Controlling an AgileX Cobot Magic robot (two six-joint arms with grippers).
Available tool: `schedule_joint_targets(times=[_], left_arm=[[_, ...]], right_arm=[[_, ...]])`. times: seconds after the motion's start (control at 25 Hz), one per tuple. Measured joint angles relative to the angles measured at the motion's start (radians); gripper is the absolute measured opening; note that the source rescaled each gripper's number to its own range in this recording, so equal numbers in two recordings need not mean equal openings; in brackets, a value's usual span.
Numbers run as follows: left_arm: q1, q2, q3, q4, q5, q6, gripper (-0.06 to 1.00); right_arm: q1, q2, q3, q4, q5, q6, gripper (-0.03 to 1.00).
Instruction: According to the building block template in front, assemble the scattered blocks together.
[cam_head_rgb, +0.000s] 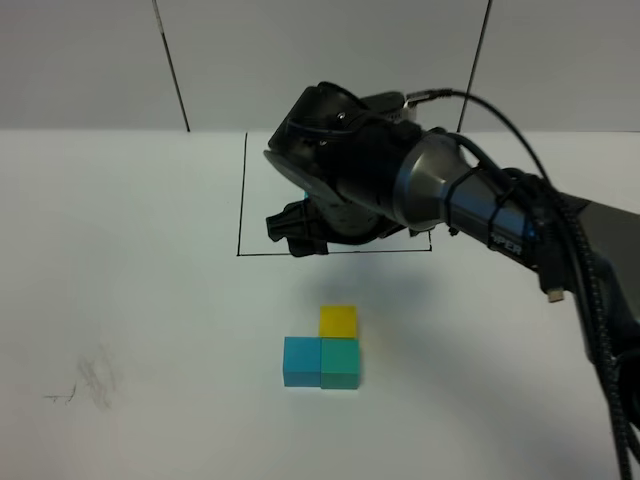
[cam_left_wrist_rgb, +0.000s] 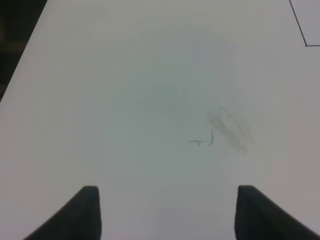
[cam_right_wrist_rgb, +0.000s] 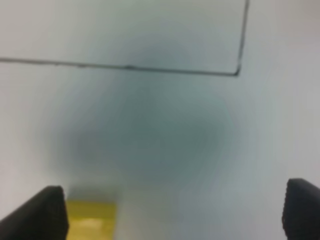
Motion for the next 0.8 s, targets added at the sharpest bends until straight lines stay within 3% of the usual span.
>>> schedule_joint_targets(times=[0.24, 0.4, 0.6, 0.8], left_arm=[[0.000, 0.000, 0.000, 0.000, 0.000, 0.000, 0.37], [0.000, 0.000, 0.000, 0.000, 0.000, 0.000, 0.37], [0.000, 0.000, 0.000, 0.000, 0.000, 0.000, 0.37], [0.000, 0.000, 0.000, 0.000, 0.000, 0.000, 0.37]], right_arm=[[-0.014, -0.141, 0.000, -0.287, 0.006, -0.159, 0.84], [-0.093, -0.249, 0.000, -0.367, 0.007, -0.303, 0.94], [-0.266, -0.408, 0.000, -0.325, 0.010, -0.555, 1.00], [-0.491, -0.565, 0.000, -0.142, 0.013, -0.920, 1.00]])
